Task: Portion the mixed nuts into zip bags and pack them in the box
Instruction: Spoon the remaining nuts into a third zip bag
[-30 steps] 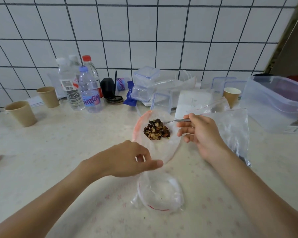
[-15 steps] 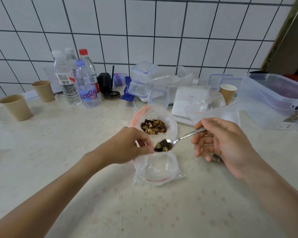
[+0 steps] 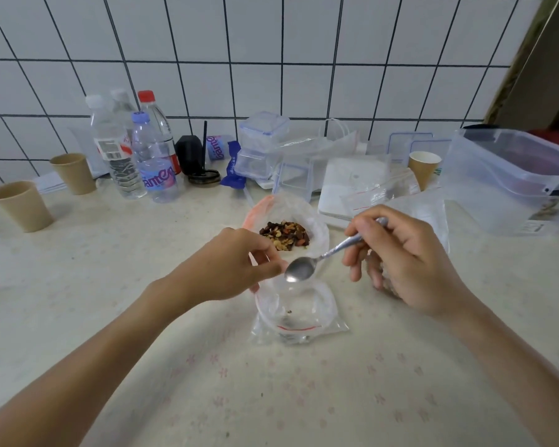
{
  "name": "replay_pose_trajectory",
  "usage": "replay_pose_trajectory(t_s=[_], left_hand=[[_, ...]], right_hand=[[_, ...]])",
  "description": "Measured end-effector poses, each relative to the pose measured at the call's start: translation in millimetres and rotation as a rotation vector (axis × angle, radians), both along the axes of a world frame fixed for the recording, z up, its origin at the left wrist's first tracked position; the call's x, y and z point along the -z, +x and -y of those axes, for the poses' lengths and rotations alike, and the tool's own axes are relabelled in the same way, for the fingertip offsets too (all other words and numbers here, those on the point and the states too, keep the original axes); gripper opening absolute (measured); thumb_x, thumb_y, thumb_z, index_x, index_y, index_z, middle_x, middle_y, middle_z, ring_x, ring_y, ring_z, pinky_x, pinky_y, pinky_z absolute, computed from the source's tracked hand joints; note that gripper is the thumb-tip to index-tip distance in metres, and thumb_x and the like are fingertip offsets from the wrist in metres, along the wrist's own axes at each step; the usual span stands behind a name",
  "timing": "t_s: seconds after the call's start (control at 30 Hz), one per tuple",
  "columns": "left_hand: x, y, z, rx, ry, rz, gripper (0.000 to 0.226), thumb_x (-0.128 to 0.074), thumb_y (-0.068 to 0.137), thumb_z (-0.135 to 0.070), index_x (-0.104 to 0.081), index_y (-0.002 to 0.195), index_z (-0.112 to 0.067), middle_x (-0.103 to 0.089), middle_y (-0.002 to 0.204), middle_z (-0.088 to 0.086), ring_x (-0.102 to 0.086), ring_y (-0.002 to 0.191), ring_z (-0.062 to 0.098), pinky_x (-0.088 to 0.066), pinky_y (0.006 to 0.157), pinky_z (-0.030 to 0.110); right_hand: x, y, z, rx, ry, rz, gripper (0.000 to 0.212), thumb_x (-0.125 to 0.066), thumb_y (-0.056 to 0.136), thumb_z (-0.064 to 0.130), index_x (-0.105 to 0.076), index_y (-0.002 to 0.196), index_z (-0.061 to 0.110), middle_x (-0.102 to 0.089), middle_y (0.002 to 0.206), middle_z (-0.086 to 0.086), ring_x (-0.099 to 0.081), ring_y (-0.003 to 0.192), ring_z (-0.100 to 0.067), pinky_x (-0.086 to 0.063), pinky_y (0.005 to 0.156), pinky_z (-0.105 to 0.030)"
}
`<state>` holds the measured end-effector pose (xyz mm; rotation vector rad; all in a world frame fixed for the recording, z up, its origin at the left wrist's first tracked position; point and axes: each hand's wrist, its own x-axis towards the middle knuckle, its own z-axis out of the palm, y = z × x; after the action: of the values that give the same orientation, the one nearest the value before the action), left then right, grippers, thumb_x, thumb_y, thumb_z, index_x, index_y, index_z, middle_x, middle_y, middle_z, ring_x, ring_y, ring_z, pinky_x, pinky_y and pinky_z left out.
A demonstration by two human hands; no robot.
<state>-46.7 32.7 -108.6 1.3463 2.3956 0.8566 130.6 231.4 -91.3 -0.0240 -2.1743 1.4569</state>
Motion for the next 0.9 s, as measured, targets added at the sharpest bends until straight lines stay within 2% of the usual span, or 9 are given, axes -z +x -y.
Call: replay_pose_trajectory(t_s=[0.17,0.27,0.37,0.47,0.57,0.67,0.77,0.83,0.9], left_hand=[[-8.9,-20.2,0.0,-0.108,0.07,0.011,0.02,-0.07,0.089,-0.05,-0.076,0.087,-0.031,-0.074,0.079,-0.016,-0.073,0.062,0.006,-0.056,0.07,0.028],[-4.5,-37.5,-8.5,-0.271,0.178,-0.101,0.021,-0.069,0.09,-0.051,-0.072,0.082,-0.032,-0.072,0.073,-0.016,-0.069,0.061,0.002,-0.051,0.065,0.023],[5.4,-51.1,-25.2,-0.421,0.242,-0.255,0.05,-0.052,0.083,-0.075,-0.067,0.088,-0.027,-0.068,0.083,-0.016,-0.066,0.072,0.003,-0.055,0.067,0.029],[16.7,-66.3,-42.6,-0.492,0.102,-0.227,0.076,-0.039,0.084,-0.087,-0.064,0.109,-0.019,-0.064,0.101,-0.009,-0.063,0.086,0.01,-0.053,0.072,0.031],[29.1,-78.3,-52.1,-0.481,-0.025,-0.079,0.067,-0.044,0.089,-0.082,-0.065,0.101,-0.019,-0.065,0.086,-0.01,-0.06,0.078,0.007,-0.044,0.062,0.026],[38.7,-83.0,-54.3,-0.473,-0.076,-0.047,0.051,-0.057,0.092,-0.067,-0.064,0.084,-0.017,-0.067,0.076,0.0,-0.063,0.069,0.016,-0.05,0.061,0.031],[42.9,-85.0,-53.4,-0.459,-0.031,-0.033,0.037,-0.063,0.096,-0.049,-0.064,0.079,-0.016,-0.067,0.073,0.003,-0.061,0.064,0.019,-0.052,0.063,0.035],[45.1,-85.9,-52.3,-0.434,0.029,-0.03,0.032,-0.063,0.098,-0.041,-0.065,0.076,-0.018,-0.065,0.069,0.0,-0.058,0.062,0.017,-0.046,0.057,0.03],[46.9,-85.7,-51.8,-0.4,0.081,-0.03,0.027,-0.061,0.1,-0.036,-0.069,0.079,-0.022,-0.068,0.072,-0.003,-0.062,0.068,0.016,-0.047,0.059,0.028]], right_hand=[[-0.9,-33.1,-13.7,0.102,-0.161,-0.012,0.026,-0.047,0.11,0.016,-0.063,0.091,0.008,-0.07,0.07,-0.013,-0.065,0.054,-0.029,-0.04,0.038,-0.028],[-4.8,-58.5,-21.5,0.157,-0.152,0.082,0.025,-0.047,0.109,0.019,-0.063,0.093,0.008,-0.071,0.07,-0.011,-0.067,0.054,-0.028,-0.043,0.039,-0.029],[-8.8,-82.6,-23.9,0.217,-0.001,0.201,0.025,-0.045,0.106,0.019,-0.062,0.092,0.008,-0.071,0.069,-0.01,-0.07,0.054,-0.028,-0.048,0.039,-0.032],[-8.8,-99.0,-24.2,0.28,0.138,0.253,0.027,-0.042,0.107,0.023,-0.061,0.093,0.01,-0.071,0.073,-0.007,-0.071,0.056,-0.026,-0.051,0.039,-0.033],[-0.7,-108.0,-27.4,0.313,0.237,0.306,0.028,-0.041,0.107,0.022,-0.061,0.092,0.011,-0.072,0.073,-0.004,-0.071,0.057,-0.025,-0.056,0.043,-0.038],[13.3,-112.9,-32.7,0.311,0.245,0.331,0.027,-0.04,0.105,0.021,-0.061,0.089,0.016,-0.072,0.07,-0.002,-0.071,0.054,-0.021,-0.054,0.039,-0.035],[25.1,-116.2,-38.1,0.3,0.103,0.33,0.025,-0.041,0.105,0.02,-0.061,0.09,0.015,-0.072,0.066,-0.005,-0.071,0.051,-0.023,-0.047,0.035,-0.028],[31.1,-117.5,-42.3,0.298,-0.036,0.332,0.024,-0.042,0.104,0.018,-0.061,0.093,0.01,-0.073,0.066,-0.008,-0.072,0.052,-0.029,-0.045,0.035,-0.028],[37.8,-118.0,-43.1,0.282,-0.148,0.346,0.024,-0.042,0.105,0.017,-0.061,0.096,0.006,-0.074,0.068,-0.01,-0.072,0.054,-0.031,-0.045,0.035,-0.028]])
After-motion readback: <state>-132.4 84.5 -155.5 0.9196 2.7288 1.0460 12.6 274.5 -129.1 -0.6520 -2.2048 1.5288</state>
